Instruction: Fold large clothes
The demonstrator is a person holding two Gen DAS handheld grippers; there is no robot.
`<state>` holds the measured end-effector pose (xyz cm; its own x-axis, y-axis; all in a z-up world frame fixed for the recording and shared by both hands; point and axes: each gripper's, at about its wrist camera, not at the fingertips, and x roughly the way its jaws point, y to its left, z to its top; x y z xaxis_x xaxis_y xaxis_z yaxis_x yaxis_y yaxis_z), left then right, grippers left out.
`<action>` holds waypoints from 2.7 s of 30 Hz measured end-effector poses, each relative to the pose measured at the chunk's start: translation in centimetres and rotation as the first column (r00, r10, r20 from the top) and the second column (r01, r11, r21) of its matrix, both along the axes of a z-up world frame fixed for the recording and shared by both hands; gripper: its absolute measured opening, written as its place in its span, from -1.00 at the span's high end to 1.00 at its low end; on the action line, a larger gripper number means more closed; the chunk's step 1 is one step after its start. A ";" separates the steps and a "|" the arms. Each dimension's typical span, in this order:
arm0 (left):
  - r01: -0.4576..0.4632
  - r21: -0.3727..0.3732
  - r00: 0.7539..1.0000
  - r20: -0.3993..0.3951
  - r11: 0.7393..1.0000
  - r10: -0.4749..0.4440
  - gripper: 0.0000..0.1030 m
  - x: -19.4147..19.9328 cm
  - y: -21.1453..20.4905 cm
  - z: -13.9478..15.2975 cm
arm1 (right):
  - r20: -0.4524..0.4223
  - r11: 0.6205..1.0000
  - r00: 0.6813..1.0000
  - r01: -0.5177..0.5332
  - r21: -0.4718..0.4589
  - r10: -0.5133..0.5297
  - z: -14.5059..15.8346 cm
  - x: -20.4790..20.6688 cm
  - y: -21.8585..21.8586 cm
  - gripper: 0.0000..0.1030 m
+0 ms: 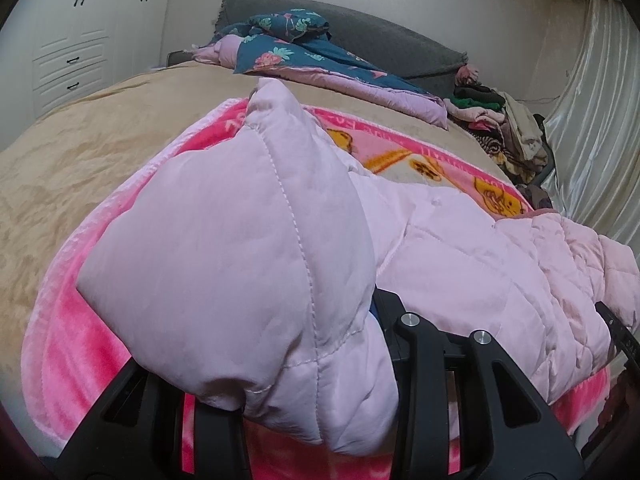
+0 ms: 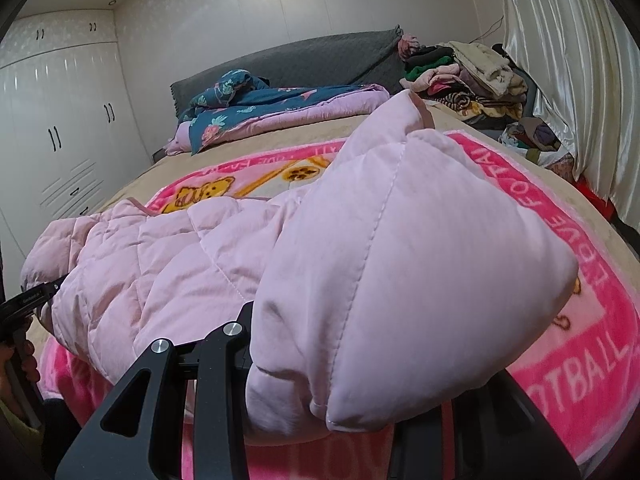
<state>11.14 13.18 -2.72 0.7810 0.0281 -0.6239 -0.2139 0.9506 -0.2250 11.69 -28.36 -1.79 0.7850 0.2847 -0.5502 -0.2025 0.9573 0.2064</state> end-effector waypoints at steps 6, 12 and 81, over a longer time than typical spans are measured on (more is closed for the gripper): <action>0.004 -0.005 1.000 -0.021 1.000 -0.004 0.45 -0.4 0.1 -0.3 | -0.019 1.000 1.000 0.006 0.022 -0.006 -0.6 -0.3 -0.6 0.35; 0.000 -0.011 0.999 -0.043 1.000 -0.001 0.41 -0.7 0.4 -1.2 | -0.067 0.998 0.997 0.029 0.060 -0.025 -1.9 0.1 -1.4 0.29; 0.129 0.094 0.991 0.004 0.987 -0.130 -0.82 -10.7 -8.0 4.0 | -0.003 0.990 0.993 -0.117 -0.078 0.118 2.1 -10.9 5.8 -0.92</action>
<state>0.41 5.20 1.26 0.7882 -0.0161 -0.6152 -0.0855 0.9871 -0.1354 0.79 -22.58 0.35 0.7498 0.3311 -0.5729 -0.3149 0.9400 0.1313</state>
